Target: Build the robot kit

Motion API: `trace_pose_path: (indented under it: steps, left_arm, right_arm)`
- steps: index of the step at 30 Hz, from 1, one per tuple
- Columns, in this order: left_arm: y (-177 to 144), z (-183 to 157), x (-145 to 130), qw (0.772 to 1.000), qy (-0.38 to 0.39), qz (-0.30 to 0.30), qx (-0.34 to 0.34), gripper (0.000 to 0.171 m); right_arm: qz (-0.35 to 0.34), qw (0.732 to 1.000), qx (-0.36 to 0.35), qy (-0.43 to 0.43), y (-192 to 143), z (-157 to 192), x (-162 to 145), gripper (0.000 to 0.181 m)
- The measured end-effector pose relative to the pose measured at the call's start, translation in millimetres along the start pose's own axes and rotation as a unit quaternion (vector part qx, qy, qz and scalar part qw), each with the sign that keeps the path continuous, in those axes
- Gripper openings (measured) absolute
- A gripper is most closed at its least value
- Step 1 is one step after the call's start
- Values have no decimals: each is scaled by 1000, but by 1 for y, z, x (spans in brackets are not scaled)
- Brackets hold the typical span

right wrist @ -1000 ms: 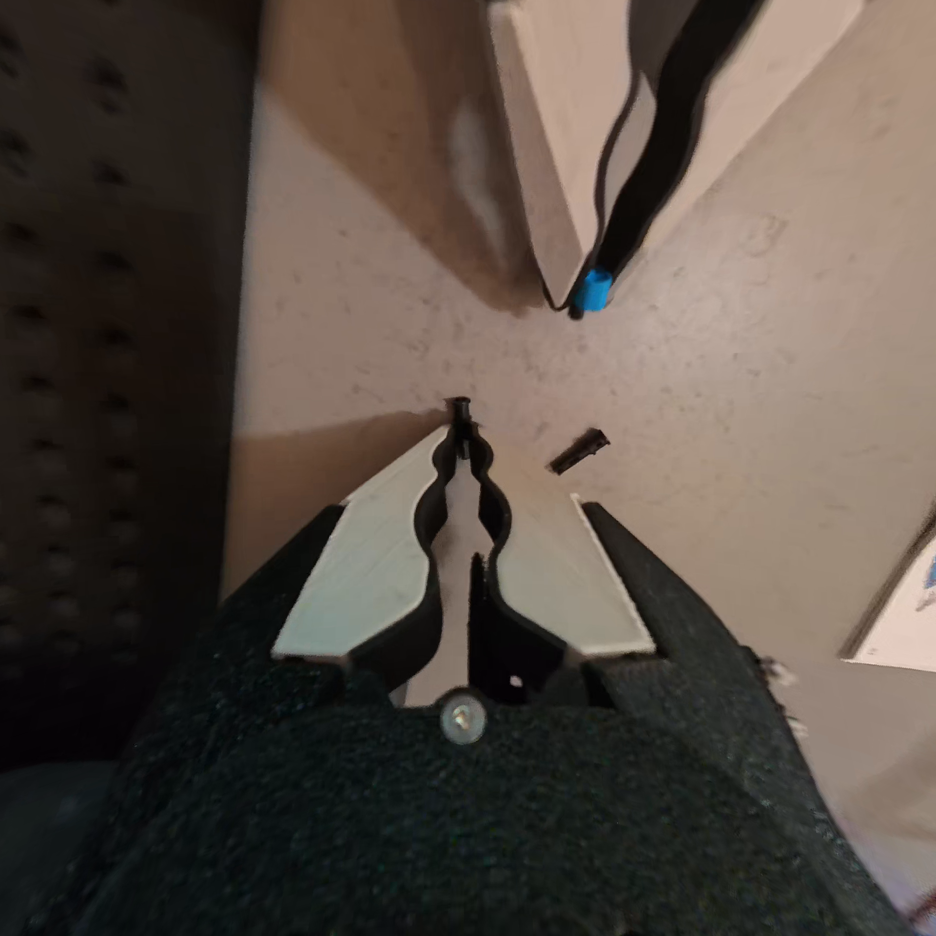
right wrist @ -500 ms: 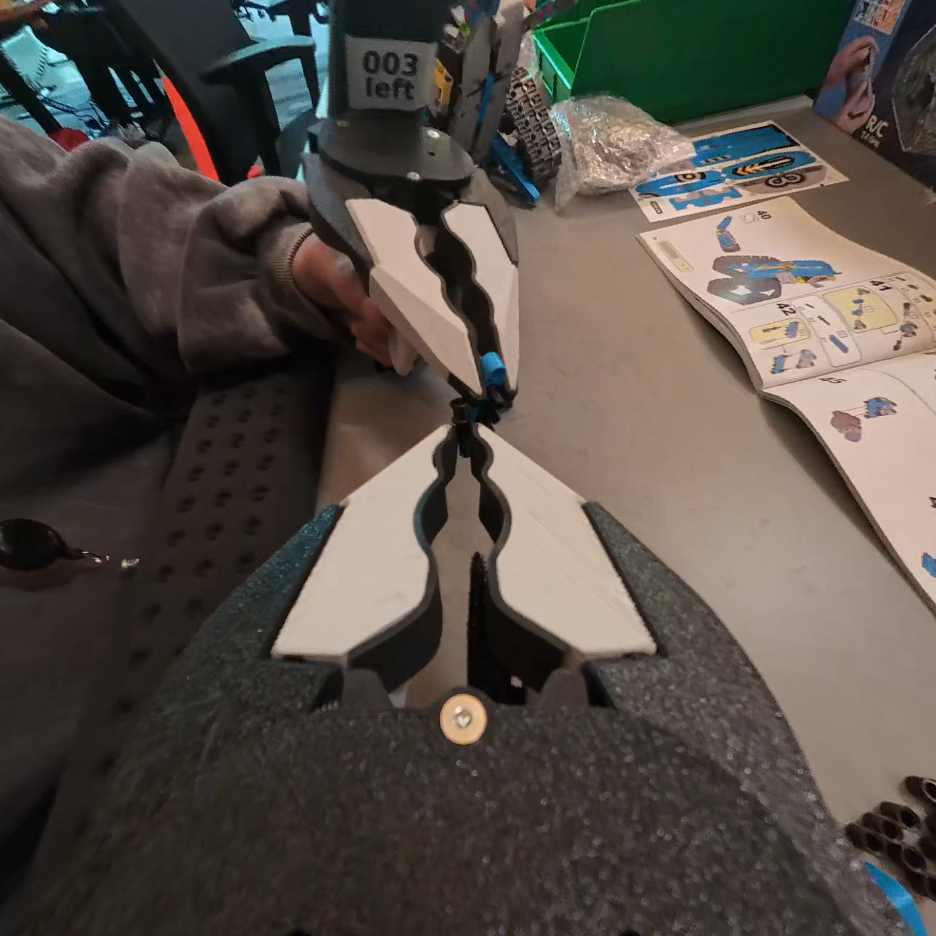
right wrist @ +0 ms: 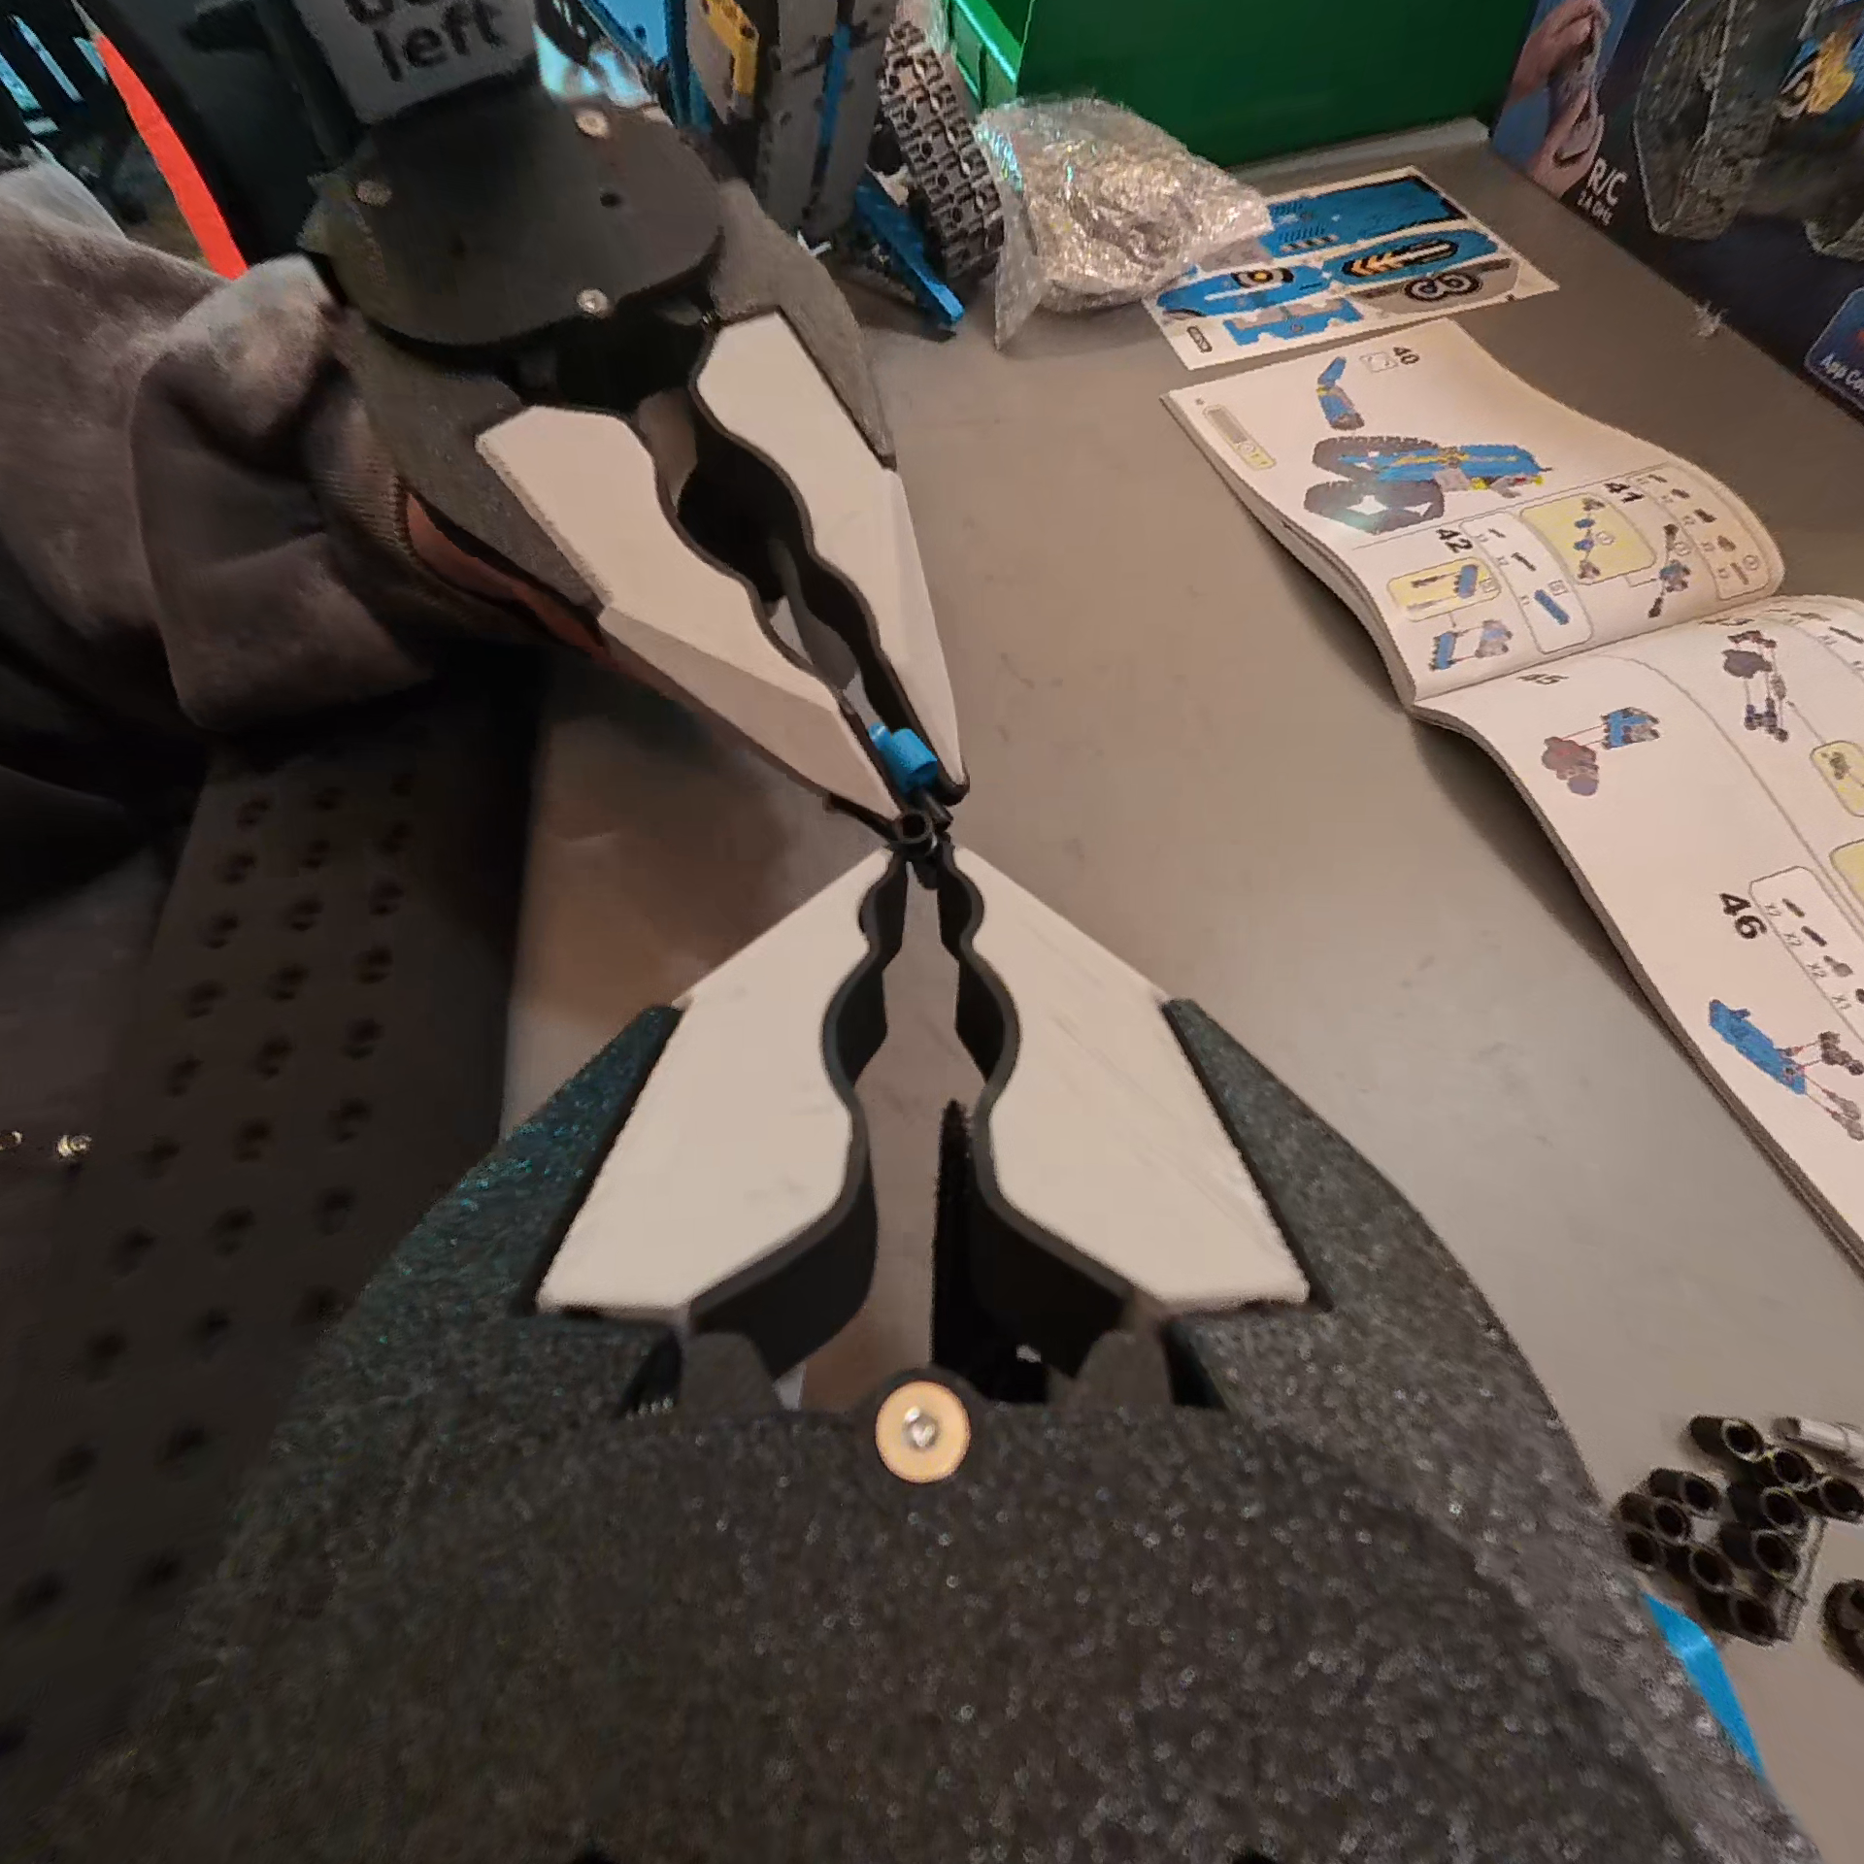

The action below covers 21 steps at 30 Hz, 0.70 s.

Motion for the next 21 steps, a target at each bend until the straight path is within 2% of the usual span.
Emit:
trace_pose_path:
  steps: [3, 7, 10, 13, 16, 18, 21]
  left_arm:
    - [4, -2, -6, 995, 87, 19, 49, 7]
    - [10, -6, -15, 968, 217, 47, 115, 6]
    - [13, -7, -20, 959, 246, 61, 125, 6]
    - [11, -5, -16, 976, 189, 52, 94, 6]
    - [8, -3, -12, 997, 64, 41, 22, 7]
    - [7, -3, -11, 998, -19, 43, -35, 7]
    - [8, -4, -17, 991, -78, 66, -85, 7]
  right_arm:
    - [23, 1000, -2, -7, 3, 0, -7, 6]
    - [58, 998, -6, -17, 9, 1, -16, 6]
    - [70, 997, 3, -12, 11, 3, -22, 6]
    - [58, 998, 4, -16, 11, 2, -21, 6]
    - [35, 999, 8, -28, 7, 3, -16, 7]
    - [27, 998, 13, -58, 5, 6, -15, 6]
    - [33, 996, 26, -83, 5, 12, -18, 6]
Point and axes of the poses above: each gripper's, where its closed fingertips meet, y out along the fingers, x out of its top, z = x × y across the jaws, the point moved 3 cm from there along -y, back along the fingers, and after that the axes turned 13 degrees about -y, right-handed, at the moved point
